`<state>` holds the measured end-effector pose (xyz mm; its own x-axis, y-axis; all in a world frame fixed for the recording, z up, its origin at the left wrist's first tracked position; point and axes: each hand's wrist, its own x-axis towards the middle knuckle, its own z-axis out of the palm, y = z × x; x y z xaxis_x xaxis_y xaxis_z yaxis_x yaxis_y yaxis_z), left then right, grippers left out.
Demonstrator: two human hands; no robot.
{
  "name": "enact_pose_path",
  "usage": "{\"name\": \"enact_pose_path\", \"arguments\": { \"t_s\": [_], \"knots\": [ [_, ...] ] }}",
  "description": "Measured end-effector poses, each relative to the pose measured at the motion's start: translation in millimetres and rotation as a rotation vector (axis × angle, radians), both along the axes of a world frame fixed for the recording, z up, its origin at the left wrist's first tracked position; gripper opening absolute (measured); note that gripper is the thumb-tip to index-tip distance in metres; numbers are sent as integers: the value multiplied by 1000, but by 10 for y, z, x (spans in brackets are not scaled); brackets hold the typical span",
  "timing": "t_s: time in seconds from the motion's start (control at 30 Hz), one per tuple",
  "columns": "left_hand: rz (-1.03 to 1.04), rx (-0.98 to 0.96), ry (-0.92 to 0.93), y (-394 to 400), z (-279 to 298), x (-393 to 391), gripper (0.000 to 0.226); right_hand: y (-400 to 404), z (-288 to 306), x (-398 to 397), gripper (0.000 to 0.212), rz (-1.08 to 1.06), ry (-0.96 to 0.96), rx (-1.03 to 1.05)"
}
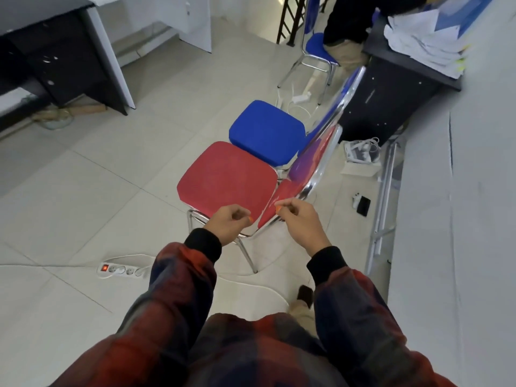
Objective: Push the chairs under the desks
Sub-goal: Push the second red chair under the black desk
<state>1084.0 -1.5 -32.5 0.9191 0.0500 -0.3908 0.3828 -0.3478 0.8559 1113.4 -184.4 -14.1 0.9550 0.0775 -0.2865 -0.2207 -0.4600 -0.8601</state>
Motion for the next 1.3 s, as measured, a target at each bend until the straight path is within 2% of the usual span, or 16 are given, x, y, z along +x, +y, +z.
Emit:
{"name": "enact_pose_path", "arguments": {
  "t_s": [0.17,0.33,0.5,0.7,0.87,0.97,1.07,1.17,1.3],
  "knots": [
    [98,19,-21,-446,1,516,20,-428,134,602,13,41,-213,-41],
    [171,-17,-51,-1339,54,1050,10,-1192,130,1191,12,146,-208,-21],
    [469,141,-118,-2068,15,1441,31,-1909,156,1690,16,268,-123,-19],
    [623,431,-33,-2416,-13,1656,29,-2216,202,2197,17,401,-101,4],
    [520,617,195,-2382,80,2053,56,-2114,146,2661,26,524,-206,-93],
    [404,722,305,-2397,70,2135,70,-1970,70,2822,32,575,-345,-246],
    [447,675,392,-2379,-10,2306,90,-1882,-87,3117,35,754,-398,-431],
    [512,684,443,-2355,-58,2423,114,-1912,-200,3368,28,812,-474,-399],
    [561,680,475,-2376,-95,2491,108,-1901,-228,3693,26,918,-538,-360]
  ]
}}
